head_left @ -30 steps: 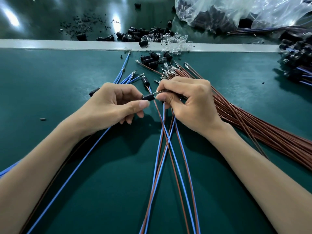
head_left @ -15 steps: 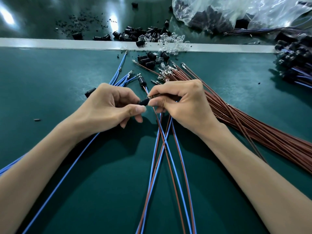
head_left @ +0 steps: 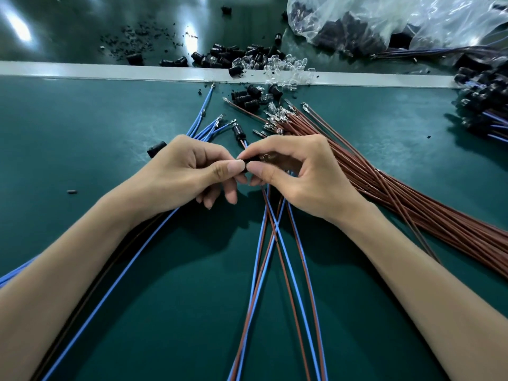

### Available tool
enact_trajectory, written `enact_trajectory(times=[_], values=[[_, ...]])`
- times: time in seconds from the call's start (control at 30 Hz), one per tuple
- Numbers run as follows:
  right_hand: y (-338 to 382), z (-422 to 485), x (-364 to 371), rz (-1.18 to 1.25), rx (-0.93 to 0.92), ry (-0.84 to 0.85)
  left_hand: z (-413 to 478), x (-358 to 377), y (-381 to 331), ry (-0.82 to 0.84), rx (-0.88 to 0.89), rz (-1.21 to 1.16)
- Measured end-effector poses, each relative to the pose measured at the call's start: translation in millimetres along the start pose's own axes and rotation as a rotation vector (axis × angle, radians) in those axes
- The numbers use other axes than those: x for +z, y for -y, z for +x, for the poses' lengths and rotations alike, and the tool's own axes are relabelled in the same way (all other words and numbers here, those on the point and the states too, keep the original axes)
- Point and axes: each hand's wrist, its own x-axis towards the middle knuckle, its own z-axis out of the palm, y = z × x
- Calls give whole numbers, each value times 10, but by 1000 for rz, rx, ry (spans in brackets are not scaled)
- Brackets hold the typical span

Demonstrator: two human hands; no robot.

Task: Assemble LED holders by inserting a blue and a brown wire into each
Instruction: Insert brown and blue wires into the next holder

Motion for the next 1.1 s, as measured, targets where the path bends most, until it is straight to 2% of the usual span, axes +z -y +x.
enact_trajectory(times=[0.17, 0.4, 0.73, 0.93, 1.03, 1.1], values=[[11, 28, 53, -206, -153, -11, 5, 28, 4, 1, -7, 38], [5, 10, 98, -251, -163, -83, 11, -2, 20, 50, 43, 105], [28, 8, 40, -151, -21, -111, 18, -35, 58, 8, 64, 28], [1, 39, 71, -267, -103, -162, -17, -5, 34, -26, 54, -9], [-47, 56, 63, -317, -126, -176, -32, 15, 34, -33, 76, 85], [-64, 62, 58, -338, -110, -174, -31, 52, 52, -134, 162, 265]])
